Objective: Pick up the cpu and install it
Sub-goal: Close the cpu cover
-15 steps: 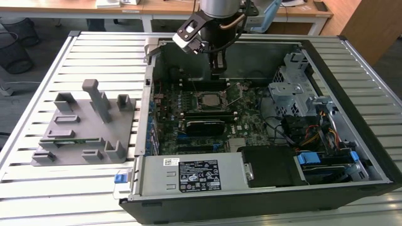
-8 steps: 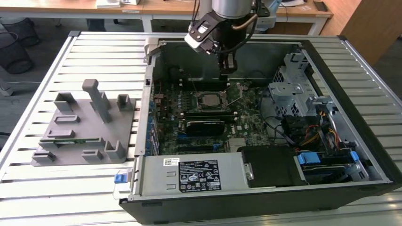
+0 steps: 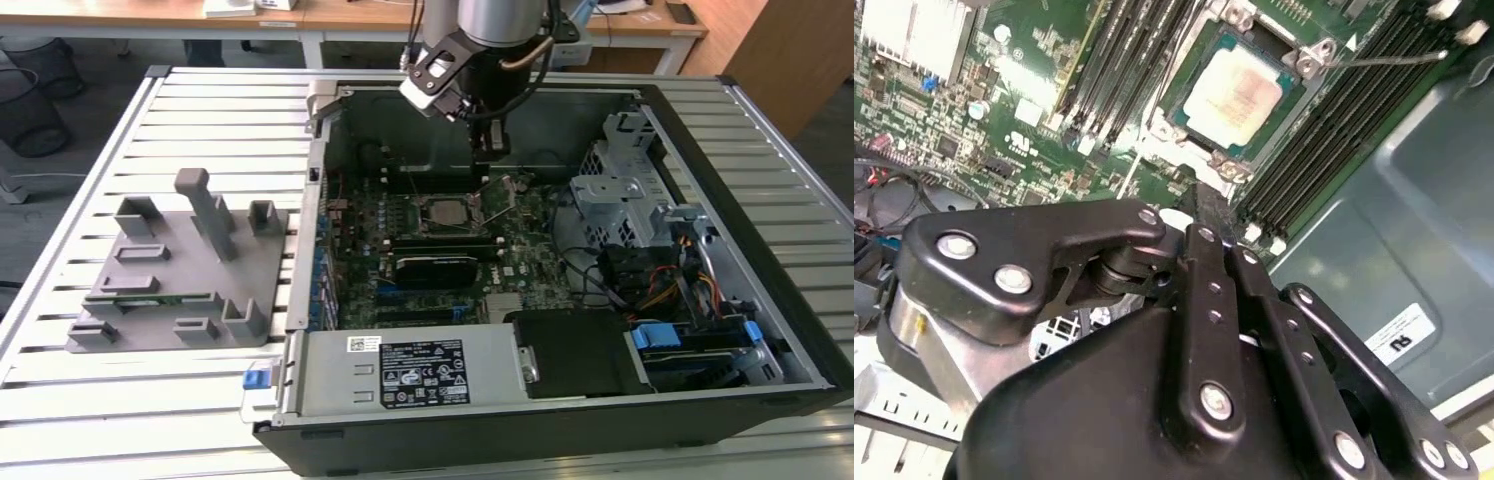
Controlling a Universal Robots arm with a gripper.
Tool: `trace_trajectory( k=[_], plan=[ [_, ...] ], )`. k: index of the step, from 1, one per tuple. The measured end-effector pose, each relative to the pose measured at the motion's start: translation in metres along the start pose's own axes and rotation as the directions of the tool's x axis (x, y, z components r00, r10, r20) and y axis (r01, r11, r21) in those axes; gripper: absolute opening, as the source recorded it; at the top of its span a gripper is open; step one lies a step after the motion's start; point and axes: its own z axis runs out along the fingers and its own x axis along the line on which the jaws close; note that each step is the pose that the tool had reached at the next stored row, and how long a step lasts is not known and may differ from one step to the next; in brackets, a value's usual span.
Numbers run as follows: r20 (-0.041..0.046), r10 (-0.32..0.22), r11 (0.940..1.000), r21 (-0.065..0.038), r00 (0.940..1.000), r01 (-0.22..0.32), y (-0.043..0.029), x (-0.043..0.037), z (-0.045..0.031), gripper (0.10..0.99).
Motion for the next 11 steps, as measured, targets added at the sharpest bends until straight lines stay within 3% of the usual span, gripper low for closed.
trace_trajectory(
  k=[11],
  plan=[
    [0.0, 0.0, 1.0, 0.0, 1.0, 0.0, 0.0098, -0.0002, 0.0025, 0.106]
  ],
)
